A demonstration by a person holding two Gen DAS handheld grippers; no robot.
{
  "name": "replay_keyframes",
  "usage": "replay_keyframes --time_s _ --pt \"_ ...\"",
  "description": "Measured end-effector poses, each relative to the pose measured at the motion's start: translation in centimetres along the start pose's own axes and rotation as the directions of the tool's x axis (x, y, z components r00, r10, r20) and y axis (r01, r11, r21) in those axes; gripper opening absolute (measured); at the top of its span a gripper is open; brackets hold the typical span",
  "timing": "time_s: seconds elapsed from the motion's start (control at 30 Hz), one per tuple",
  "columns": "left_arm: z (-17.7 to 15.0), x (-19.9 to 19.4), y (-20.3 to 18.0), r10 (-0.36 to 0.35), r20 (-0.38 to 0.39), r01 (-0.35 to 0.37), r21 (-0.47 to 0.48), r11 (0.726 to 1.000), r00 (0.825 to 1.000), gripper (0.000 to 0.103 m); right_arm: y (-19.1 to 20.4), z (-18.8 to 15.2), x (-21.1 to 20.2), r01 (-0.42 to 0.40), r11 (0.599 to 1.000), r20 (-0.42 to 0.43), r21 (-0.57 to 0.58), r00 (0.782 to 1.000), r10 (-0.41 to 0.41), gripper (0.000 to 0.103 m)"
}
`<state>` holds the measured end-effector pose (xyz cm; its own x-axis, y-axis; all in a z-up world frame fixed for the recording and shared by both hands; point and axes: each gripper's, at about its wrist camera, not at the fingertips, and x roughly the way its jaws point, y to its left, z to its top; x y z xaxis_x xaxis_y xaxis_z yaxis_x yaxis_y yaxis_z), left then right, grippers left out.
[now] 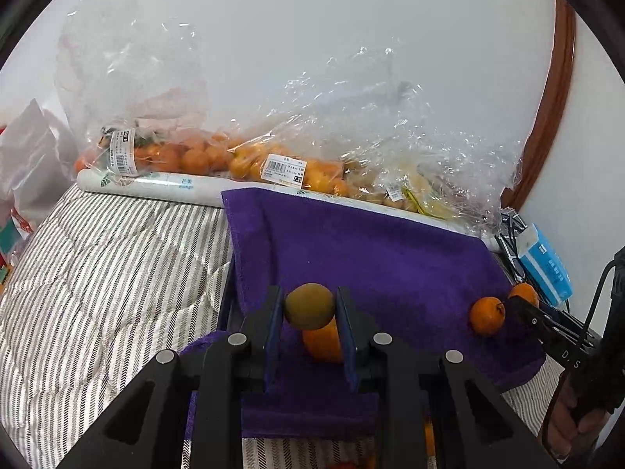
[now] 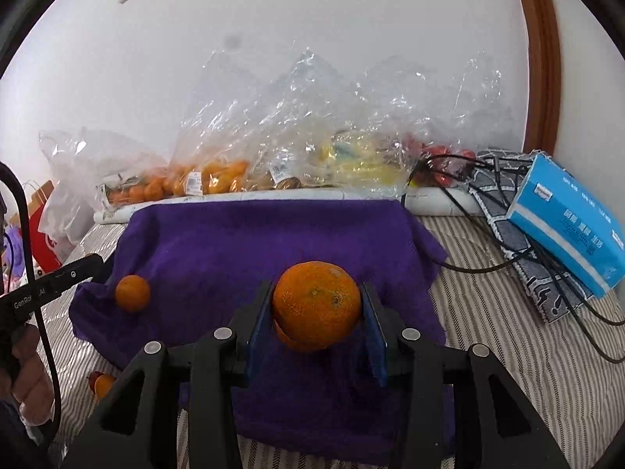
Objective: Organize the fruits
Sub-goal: 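Lower the greenish fruit toward the towel with the left tool while the right tool lowers its orange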
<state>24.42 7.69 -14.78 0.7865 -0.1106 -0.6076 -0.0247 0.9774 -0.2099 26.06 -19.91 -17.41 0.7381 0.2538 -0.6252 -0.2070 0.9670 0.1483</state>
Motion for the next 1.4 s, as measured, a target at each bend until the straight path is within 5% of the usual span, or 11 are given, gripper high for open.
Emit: replay_keyframes --time_s 0.5,0.9,1.4 --pt "-0.1 0.4 0.6 0.007 -0.007 -0.007 -0.031 1.0 1.0 0.025 -1.8 0.4 -0.8 0.032 0.999 0.011 0.036 0.999 -0.032 0.043" --pt "-0.3 1.0 0.6 0.006 -0.026 -0.007 -0.025 1.0 1.0 0.025 0.5 -0.1 -0.2 -0.022 0.998 -0.039 -0.067 0.999 0.019 0.043" --pt "-0.4 1.5 0.5 -0.019 -0.054 0.018 -0.021 1.0 0.998 0.025 0.9 -0.6 0.4 0.006 0.993 -0.088 -0.122 0.996 -0.017 0.043"
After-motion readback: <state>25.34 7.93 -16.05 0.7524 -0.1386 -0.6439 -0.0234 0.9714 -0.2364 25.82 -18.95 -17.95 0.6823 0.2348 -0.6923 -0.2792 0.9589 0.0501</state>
